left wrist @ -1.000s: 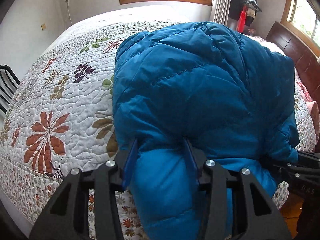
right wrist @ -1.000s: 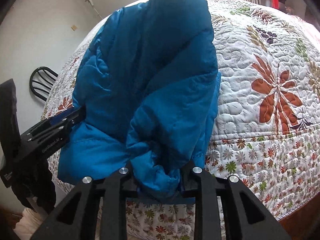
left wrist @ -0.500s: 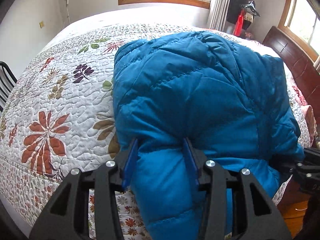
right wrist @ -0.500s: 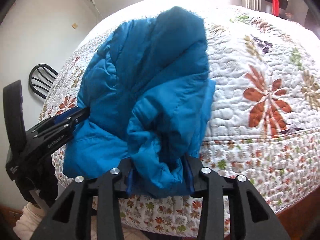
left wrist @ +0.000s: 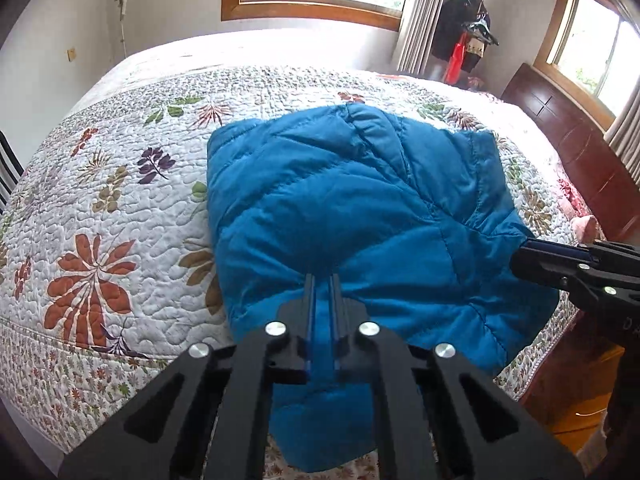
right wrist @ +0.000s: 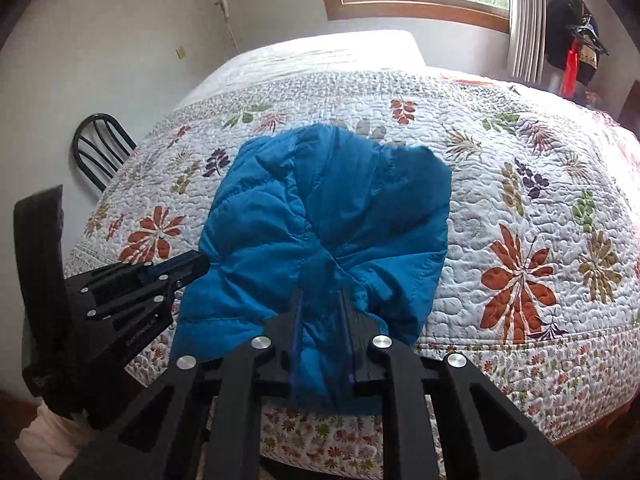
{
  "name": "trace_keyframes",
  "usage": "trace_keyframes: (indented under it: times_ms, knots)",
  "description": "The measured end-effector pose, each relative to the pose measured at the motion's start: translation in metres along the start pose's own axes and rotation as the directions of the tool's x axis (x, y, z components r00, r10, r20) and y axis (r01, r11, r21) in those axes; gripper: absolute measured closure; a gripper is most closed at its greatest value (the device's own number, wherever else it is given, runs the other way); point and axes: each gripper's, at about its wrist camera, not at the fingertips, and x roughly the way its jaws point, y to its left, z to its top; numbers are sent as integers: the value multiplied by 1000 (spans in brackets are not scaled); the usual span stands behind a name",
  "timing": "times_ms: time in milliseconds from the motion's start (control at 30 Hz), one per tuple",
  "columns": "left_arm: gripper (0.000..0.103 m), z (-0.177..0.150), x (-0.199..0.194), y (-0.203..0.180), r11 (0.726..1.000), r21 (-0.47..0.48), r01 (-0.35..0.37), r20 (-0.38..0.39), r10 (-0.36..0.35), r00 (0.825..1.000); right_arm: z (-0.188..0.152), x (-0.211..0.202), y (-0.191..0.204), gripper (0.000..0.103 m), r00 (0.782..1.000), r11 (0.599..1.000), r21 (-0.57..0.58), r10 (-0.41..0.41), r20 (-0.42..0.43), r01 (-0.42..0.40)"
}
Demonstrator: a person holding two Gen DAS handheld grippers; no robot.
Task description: Fold large clothes
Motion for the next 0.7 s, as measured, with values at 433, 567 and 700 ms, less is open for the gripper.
trace_keyframes:
  times_ms: [433,567,700]
  knots:
    - [103,-13,32,1,999,48,-17,-34,19,999,-26,66,-32,98,992,998,61,2,-123,5]
    - [103,-15,36,0,999,48,-22,-30,23,999,-29,70,-30,98,993,998,55,-8,-120,15]
    - [103,-16,37,2,999,43,-15,-27,16,999,-29,72,-32,98,993,998,63,4,-117,3]
